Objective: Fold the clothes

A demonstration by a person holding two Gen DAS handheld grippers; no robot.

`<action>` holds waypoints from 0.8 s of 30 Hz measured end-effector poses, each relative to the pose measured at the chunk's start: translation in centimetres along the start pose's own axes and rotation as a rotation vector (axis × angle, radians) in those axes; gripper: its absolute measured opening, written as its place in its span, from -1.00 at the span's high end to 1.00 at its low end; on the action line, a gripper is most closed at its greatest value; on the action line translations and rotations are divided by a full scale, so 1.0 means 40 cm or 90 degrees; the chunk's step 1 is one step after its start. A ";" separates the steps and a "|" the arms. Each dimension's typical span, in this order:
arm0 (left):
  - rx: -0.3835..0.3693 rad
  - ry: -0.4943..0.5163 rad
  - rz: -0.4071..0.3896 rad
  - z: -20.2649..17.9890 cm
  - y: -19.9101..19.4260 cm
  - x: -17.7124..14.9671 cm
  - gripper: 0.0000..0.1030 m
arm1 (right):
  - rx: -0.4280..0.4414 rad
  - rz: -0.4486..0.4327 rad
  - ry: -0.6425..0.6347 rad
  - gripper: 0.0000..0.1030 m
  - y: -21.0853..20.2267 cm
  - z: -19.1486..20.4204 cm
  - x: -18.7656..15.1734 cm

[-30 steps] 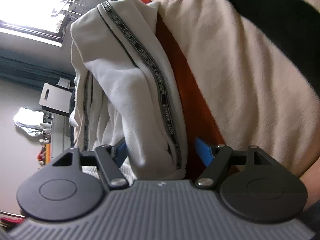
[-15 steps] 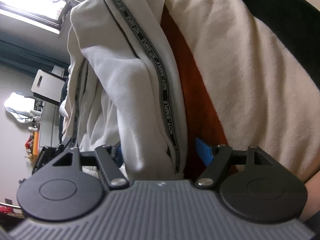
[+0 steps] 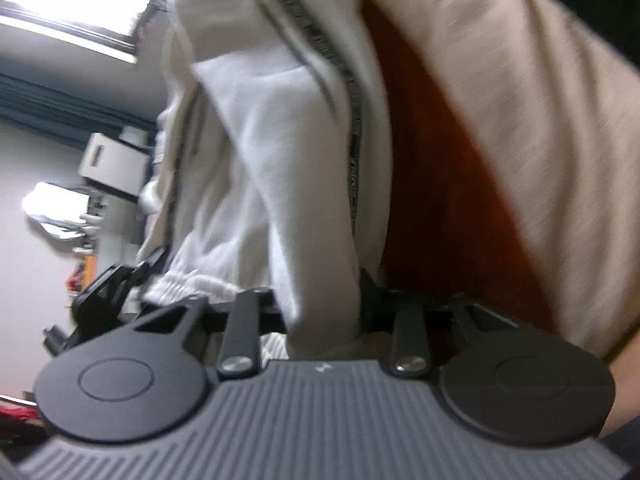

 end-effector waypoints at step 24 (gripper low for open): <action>0.289 0.177 -0.023 0.205 0.297 0.865 0.61 | 0.273 0.321 -0.039 0.53 0.716 0.684 -0.358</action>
Point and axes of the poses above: each gripper's, at about its wrist camera, not at the fingertips, and y roughly the way its jaws point, z to its left, x to its top, the point moved 4 cm from there along y, roughly the way its jaws point, and after that the axes turned 4 degrees about -z, right-handed, at the moved point
